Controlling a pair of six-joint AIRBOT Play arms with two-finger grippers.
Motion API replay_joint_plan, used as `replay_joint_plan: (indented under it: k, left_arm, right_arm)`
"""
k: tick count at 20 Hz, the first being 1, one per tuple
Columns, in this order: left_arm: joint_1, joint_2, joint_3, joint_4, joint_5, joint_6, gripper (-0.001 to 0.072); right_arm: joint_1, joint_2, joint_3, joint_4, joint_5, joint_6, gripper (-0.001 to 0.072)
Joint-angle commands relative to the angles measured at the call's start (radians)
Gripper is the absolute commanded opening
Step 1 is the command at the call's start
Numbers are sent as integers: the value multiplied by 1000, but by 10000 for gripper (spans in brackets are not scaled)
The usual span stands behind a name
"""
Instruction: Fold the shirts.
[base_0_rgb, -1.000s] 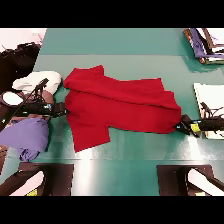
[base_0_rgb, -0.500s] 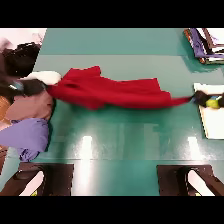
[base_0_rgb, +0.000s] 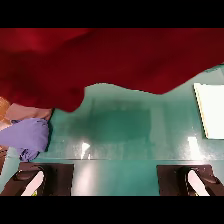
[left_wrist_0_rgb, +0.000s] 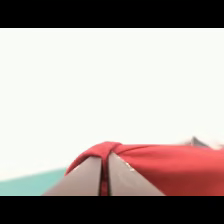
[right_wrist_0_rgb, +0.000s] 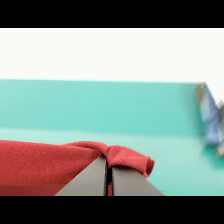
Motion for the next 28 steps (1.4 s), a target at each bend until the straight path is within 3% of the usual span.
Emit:
replay_joint_plan:
  k: [1,4,8,15,19,23,26,28]
  left_arm:
    - [1,-5,101,8,51,-23,22]
    - [1,-19,-26,-6,31,-44,22]
    - [0,-98,-299,-105,-93,-40,22]
    - [-44,-460,-643,-117,-115,47,23]
    - [-80,-717,-652,-128,82,84,24]
    - [-79,-816,-579,-132,259,80,23]
    - [-79,-814,-536,-117,237,85,24]
    - [-79,-815,-529,-71,105,84,23]
  right_arm:
    - [0,-74,267,-92,147,23,14]
    - [0,-145,315,-92,206,28,13]
    - [0,-200,102,-92,214,35,14]
    - [2,-493,-206,-92,203,11,13]
    - [2,-705,-288,-83,63,3,14]
    - [16,-866,-171,-83,-16,3,14]
    - [32,-895,-91,-85,-3,-16,14]
    - [39,-873,-108,-101,30,-35,14]
